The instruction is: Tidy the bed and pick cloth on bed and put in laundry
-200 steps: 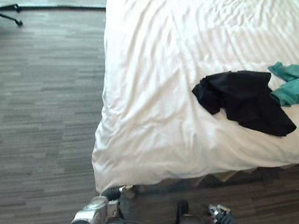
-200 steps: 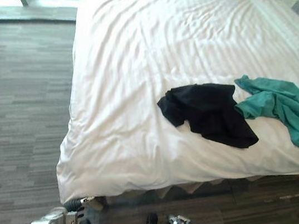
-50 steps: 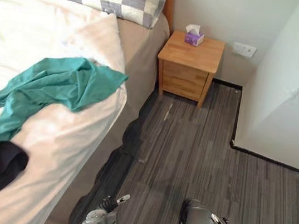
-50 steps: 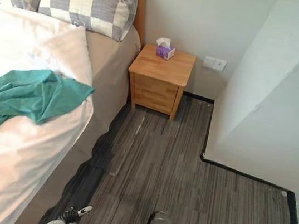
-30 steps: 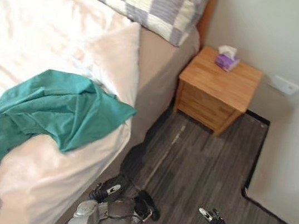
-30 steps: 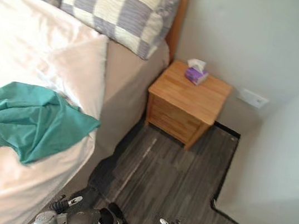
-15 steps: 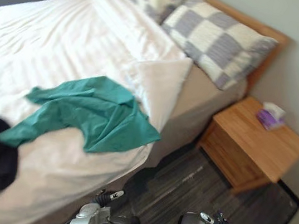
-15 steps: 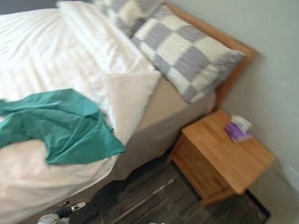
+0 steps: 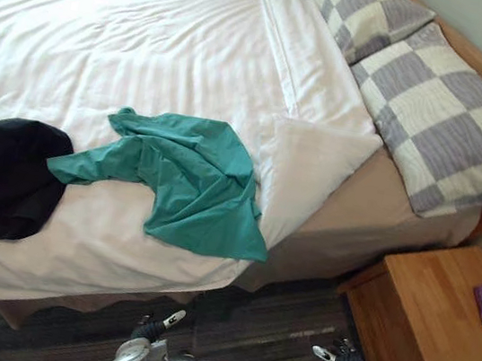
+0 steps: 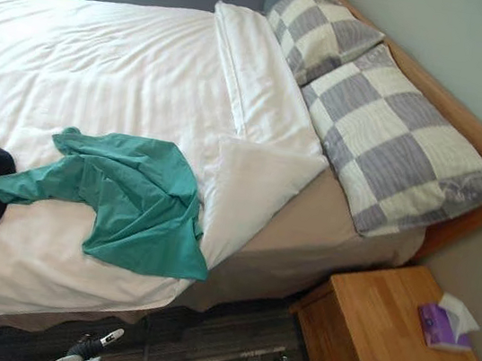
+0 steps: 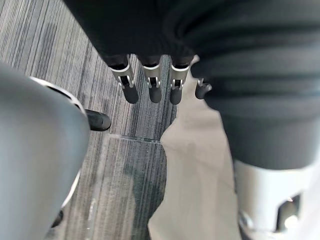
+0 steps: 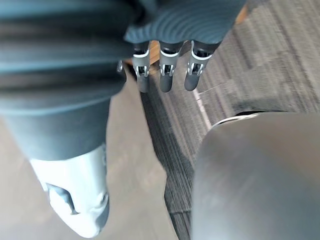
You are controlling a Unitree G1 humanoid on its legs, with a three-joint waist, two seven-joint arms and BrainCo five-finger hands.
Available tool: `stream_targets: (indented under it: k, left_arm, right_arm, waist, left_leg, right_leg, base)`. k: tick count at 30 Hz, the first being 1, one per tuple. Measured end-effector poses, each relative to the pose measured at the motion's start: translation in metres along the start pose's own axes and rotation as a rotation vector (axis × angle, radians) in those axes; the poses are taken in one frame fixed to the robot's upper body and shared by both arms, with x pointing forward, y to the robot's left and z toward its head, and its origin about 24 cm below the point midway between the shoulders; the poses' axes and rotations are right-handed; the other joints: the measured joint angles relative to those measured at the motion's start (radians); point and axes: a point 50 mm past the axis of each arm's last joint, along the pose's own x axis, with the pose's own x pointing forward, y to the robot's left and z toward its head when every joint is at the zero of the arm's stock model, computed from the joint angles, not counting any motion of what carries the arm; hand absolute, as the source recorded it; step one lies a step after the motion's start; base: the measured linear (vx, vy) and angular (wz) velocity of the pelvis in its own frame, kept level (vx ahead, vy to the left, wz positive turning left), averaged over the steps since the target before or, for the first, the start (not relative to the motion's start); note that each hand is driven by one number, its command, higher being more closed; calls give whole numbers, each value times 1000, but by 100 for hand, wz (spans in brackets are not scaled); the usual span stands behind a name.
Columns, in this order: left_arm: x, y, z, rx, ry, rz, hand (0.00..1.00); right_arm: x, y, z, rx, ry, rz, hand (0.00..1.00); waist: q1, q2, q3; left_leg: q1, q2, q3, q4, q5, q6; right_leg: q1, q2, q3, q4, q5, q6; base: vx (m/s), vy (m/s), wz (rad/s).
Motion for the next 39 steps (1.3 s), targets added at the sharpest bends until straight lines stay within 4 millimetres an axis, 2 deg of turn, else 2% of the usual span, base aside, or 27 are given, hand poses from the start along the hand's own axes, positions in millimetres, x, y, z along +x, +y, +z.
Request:
stream_targets:
  k: [2, 5, 7, 8, 9, 11, 12, 15, 17, 19, 20, 21, 22, 23, 24, 25, 26, 27, 29, 30, 31, 33, 34, 35, 37, 38, 39]
  left_arm:
    - [0, -3, 4, 48, -23, -11, 0]
    - [0, -9, 4, 76, -33, -28, 0]
    - [-1, -17, 2, 111, -33, -51, 0]
    - [-1, -18, 2, 112, -32, -52, 0]
    - [0, -17, 2, 112, -24, -50, 0]
    - [0, -15, 1, 116, -4, -44, 0]
    - [1, -13, 1, 120, 3, -37, 0]
    - [2, -7, 2, 126, 18, -23, 0]
    - [2, -2, 3, 134, 27, -12, 0]
    - [2, 2, 5, 132, 33, -5, 0]
    - [2, 3, 5, 133, 36, -10, 0]
    - [2, 4, 5, 134, 37, -13, 0]
    - [1, 5, 3, 135, 40, -19, 0]
    - [0, 6, 1, 133, 41, -20, 0]
    - [0, 6, 1, 133, 40, -20, 0]
    - [-2, 9, -1, 133, 37, -17, 0]
    - [-3, 14, -3, 134, 31, -14, 0]
    - [-5, 16, -5, 135, 33, -12, 0]
    - [-8, 27, -4, 149, 3, 6, 0]
    - [-8, 30, -5, 153, 5, 13, 0]
    - [-9, 33, -8, 158, 18, 20, 0]
    - [-10, 34, -10, 165, 24, 20, 0]
    - [-10, 36, -9, 170, 23, 23, 0]
    - [-10, 36, -10, 172, 25, 24, 0]
    - [-10, 34, -15, 207, 48, 10, 0]
    - [-10, 33, -16, 212, 50, 8, 0]
    - [-11, 30, -21, 237, 70, -9, 0]
  right_arm:
    - [0, 1, -2, 87, 13, -23, 0]
    - [1, 2, -1, 188, 5, -61, 0]
    - [0, 1, 1, 348, -29, -118, 0]
    - [0, -1, 2, 375, -36, -133, 0]
    - [-1, -3, 0, 458, -38, -174, 0]
    - [-7, -7, -13, 556, -29, -234, 0]
    - [-16, -14, -25, 633, -32, -309, 0]
    - [-29, -28, -40, 731, -50, -435, 0]
    - [-34, -39, -40, 767, -89, -513, 0]
    - [-42, -61, -15, 773, -246, -587, 0]
    - [-47, -76, 6, 745, -343, -610, 0]
    - [-50, -82, 14, 729, -382, -618, 0]
    - [-61, -101, 47, 649, -526, -636, 0]
    - [-71, -111, 66, 594, -609, -651, 0]
    - [-76, -115, 74, 575, -647, -657, 0]
    - [-92, -123, 99, 514, -761, -667, 0]
    - [-105, -126, 120, 462, -851, -661, 0]
    - [-110, -126, 128, 438, -888, -655, 0]
    - [-127, -117, 160, 316, -1001, -622, 0]
    - [-129, -113, 165, 279, -1014, -612, 0]
    - [-132, -105, 182, 227, -1059, -590, 0]
    - [-140, -91, 204, 148, -1123, -563, 0]
    - [-144, -81, 219, 86, -1158, -532, 0]
    - [-145, -78, 223, 60, -1165, -521, 0]
    - [-144, -69, 248, -74, -1163, -485, 0]
    - [-143, -68, 252, -88, -1160, -486, 0]
    - [-136, -67, 261, -119, -1130, -481, 0]
  waist:
    - [3, 0, 0]
    - [4, 11, 3]
    - [-5, 31, 9]
    - [-7, 33, 10]
    - [-13, 29, 14]
    - [-20, 24, 17]
    - [-18, 12, 14]
    - [-20, -8, 9]
    - [-19, -20, 5]
    - [-19, -33, 3]
    - [-19, -38, -3]
    - [-19, -39, -5]
    - [-21, -35, -14]
    - [-24, -29, -21]
    - [-24, -26, -24]
    - [-25, -20, -38]
    - [-26, -25, -56]
    - [-27, -30, -60]
    - [-40, -45, -75]
    - [-42, -46, -77]
    - [-47, -37, -78]
    - [-47, -28, -75]
    - [-48, -37, -77]
    - [-48, -37, -77]
    - [-42, -25, -83]
    - [-43, -20, -80]
    - [-51, -3, -73]
  left_leg:
    - [-29, -3, 98, 63, 3, 4]
    - [-37, -10, 161, 79, 8, 13]
    - [-14, -36, 189, -21, 33, 32]
    - [-7, -43, 198, -41, 35, 35]
    - [15, -62, 222, -93, 57, 38]
    - [43, -59, 282, -94, 48, 44]
    - [56, -70, 299, -94, 34, 41]
    - [50, -85, 303, -95, 23, 50]
    - [43, -97, 305, -95, 17, 58]
    - [41, -118, 310, -95, 1, 70]
    - [40, -129, 313, -95, -11, 75]
    - [39, -134, 313, -95, -15, 77]
    - [40, -138, 306, -95, -28, 85]
    - [40, -133, 301, -95, -34, 84]
    - [40, -130, 300, -95, -35, 82]
    - [42, -125, 290, -95, -42, 81]
    - [42, -126, 277, -94, -37, 88]
    - [42, -126, 272, -94, -35, 89]
    - [49, -118, 258, -87, -31, 95]
    - [51, -111, 248, -87, -30, 96]
    - [52, -91, 235, -86, -30, 98]
    - [49, -80, 236, -86, -29, 99]
    - [36, -94, 235, -77, -31, 97]
    - [34, -99, 234, -76, -34, 91]
    - [39, -119, 231, -94, -30, 74]
    - [36, -121, 224, -94, -26, 74]
    - [27, -119, 202, -94, -15, 70]
  right_leg:
    - [26, -17, -65, -2, 1, -2]
    - [47, -25, -85, -20, 1, -4]
    - [44, -27, -94, -47, -22, -37]
    - [44, -29, -97, -53, -31, -40]
    - [44, -39, -97, -60, -49, -49]
    - [50, -49, -99, -50, -55, -46]
    - [54, -64, -91, -27, -73, -36]
    - [49, -76, -84, -32, -79, -25]
    - [50, -89, -84, -36, -72, -12]
    - [54, -108, -86, -46, -48, 5]
    - [55, -119, -83, -50, -37, 10]
    - [55, -123, -83, -50, -33, 12]
    - [55, -125, -84, -44, -7, 4]
    - [54, -123, -83, -40, 15, -10]
    - [53, -121, -81, -37, 25, -13]
    - [50, -115, -80, -22, 47, -24]
    - [48, -114, -80, -8, 57, -32]
    - [47, -112, -80, 2, 59, -36]
    - [33, -104, -72, 45, 63, -47]
    - [32, -95, -62, 46, 49, -43]
    - [32, -67, -41, 21, 19, -42]
    - [31, -35, -24, -43, 16, -41]
    - [23, -32, -16, -89, 61, -51]
    - [26, -37, -24, -89, 48, -48]
    - [40, -58, -14, -109, -8, -15]
    - [41, -61, -16, -109, -17, -12]
    - [42, -58, -26, -106, -26, -13]
  base:
    - [-29, 5, 60]
    - [-83, 13, 26]
    - [-110, 41, 5]
    - [-91, 53, -10]
    - [-133, 57, -13]
    - [-130, 72, -15]
    - [-82, 98, -13]
    - [-20, 104, -5]
    - [59, 118, 1]
    - [112, 156, 0]
    - [137, 149, -2]
    - [178, 154, 7]
    - [147, 118, 17]
    - [148, 111, 19]
    - [127, 71, 23]
    - [166, 50, 29]
    - [173, 20, 34]
    - [238, -34, 44]
    - [242, -68, 45]
    - [201, -110, 31]
    - [185, -141, 18]
    - [68, -128, 12]
    - [-12, -132, 6]
    - [-22, -173, -1]
    - [-22, -171, -2]
    - [-26, -166, 22]
    - [-26, -150, 38]
